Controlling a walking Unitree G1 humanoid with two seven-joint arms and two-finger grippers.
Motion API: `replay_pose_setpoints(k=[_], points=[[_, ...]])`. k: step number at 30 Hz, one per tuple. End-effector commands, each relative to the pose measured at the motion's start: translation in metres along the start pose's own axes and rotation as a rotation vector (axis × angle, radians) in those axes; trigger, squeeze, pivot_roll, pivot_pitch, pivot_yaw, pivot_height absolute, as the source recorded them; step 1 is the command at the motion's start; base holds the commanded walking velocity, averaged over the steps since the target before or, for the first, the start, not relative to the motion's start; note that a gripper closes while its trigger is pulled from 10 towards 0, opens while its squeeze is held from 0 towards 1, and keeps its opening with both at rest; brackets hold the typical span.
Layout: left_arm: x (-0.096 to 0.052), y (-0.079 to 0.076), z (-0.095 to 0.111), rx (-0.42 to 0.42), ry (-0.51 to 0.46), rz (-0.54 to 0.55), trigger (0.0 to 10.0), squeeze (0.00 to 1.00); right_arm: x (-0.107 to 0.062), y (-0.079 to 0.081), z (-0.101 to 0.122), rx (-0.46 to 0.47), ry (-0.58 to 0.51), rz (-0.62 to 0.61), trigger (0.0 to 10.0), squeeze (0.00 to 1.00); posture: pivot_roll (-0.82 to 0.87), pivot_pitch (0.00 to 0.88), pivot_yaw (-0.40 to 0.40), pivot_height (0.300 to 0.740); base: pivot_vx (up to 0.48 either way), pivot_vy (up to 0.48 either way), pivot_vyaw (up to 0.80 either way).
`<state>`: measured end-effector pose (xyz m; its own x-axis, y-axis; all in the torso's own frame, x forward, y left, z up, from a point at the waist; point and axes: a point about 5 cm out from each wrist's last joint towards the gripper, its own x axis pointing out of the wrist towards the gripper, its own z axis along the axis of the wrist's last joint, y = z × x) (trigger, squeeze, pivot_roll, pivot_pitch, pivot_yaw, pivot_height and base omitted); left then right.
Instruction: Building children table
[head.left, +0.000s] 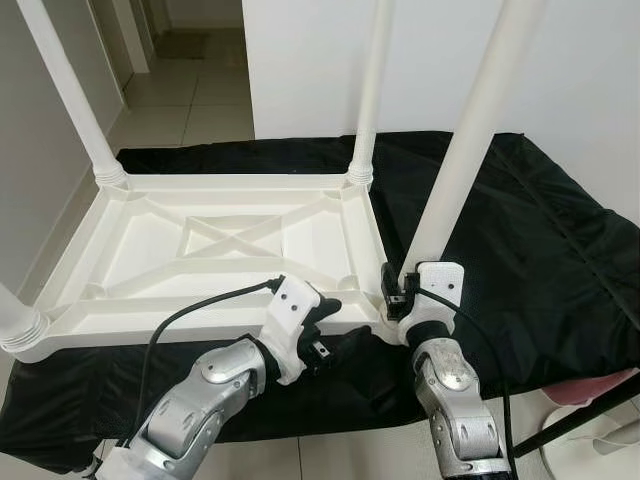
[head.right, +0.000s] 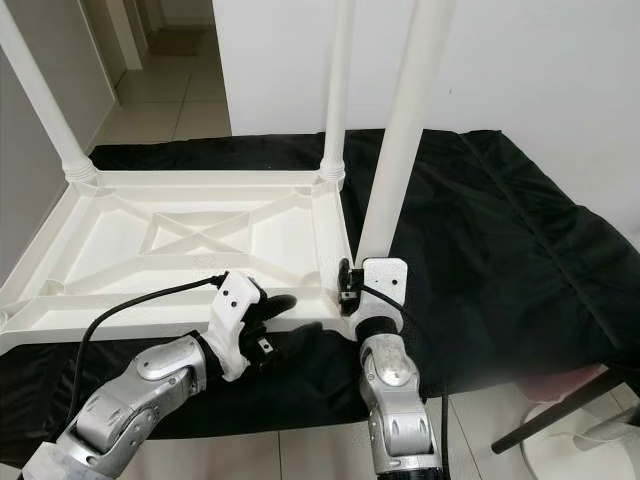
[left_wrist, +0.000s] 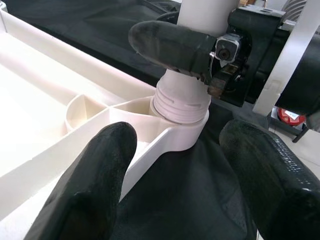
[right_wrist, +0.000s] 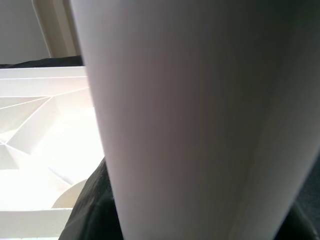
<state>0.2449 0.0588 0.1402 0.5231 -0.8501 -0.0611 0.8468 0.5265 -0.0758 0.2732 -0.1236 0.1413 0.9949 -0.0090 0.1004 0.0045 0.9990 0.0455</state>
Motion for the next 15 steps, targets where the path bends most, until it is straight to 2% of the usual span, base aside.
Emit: replay_pose_setpoints(k=[1,2,3,4,14,15], points=[[-0.0012,-0.0064,-0.0022,0.007,0.016,-0.100,10.0,0.00,-0.0032,0.0047,-0.0095,0.063,0.061,-0.025,10.0,0.00,-0.04,0.000,0.004,0.740,0.000,0.000,0.00],[-0.0012,-0.0064,-0.0022,0.007,0.016,-0.100,10.0,0.00,-0.0032,0.0047,-0.0095,0.063,0.061,-0.025,10.0,0.00,-0.04,0.000,0.004,0.740,0.000,0.000,0.00],[-0.0024,-0.0063,-0.0028,0.009,0.022,-0.106,10.0,0.00,-0.0051,0.0069,-0.0095,0.068,0.063,-0.003,10.0,0.24,-0.04,0.000,0.005,0.740,0.000,0.000,0.00],[-0.0032,-0.0053,-0.0030,0.010,0.024,-0.104,10.0,0.00,-0.0056,0.0075,-0.0093,0.075,0.060,0.006,10.0,1.00,-0.04,0.000,0.006,0.740,0.000,0.000,0.00],[-0.0047,-0.0052,-0.0030,0.009,0.025,-0.095,10.0,0.00,-0.0039,0.0029,-0.0062,0.051,0.055,0.025,10.0,1.00,-0.04,0.000,0.005,0.740,0.000,0.000,0.00],[-0.0043,-0.0056,-0.0032,0.008,0.024,-0.095,10.0,0.00,-0.0031,0.0015,-0.0069,0.046,0.058,0.050,10.0,0.00,-0.04,0.000,0.006,0.740,0.000,0.000,0.00]])
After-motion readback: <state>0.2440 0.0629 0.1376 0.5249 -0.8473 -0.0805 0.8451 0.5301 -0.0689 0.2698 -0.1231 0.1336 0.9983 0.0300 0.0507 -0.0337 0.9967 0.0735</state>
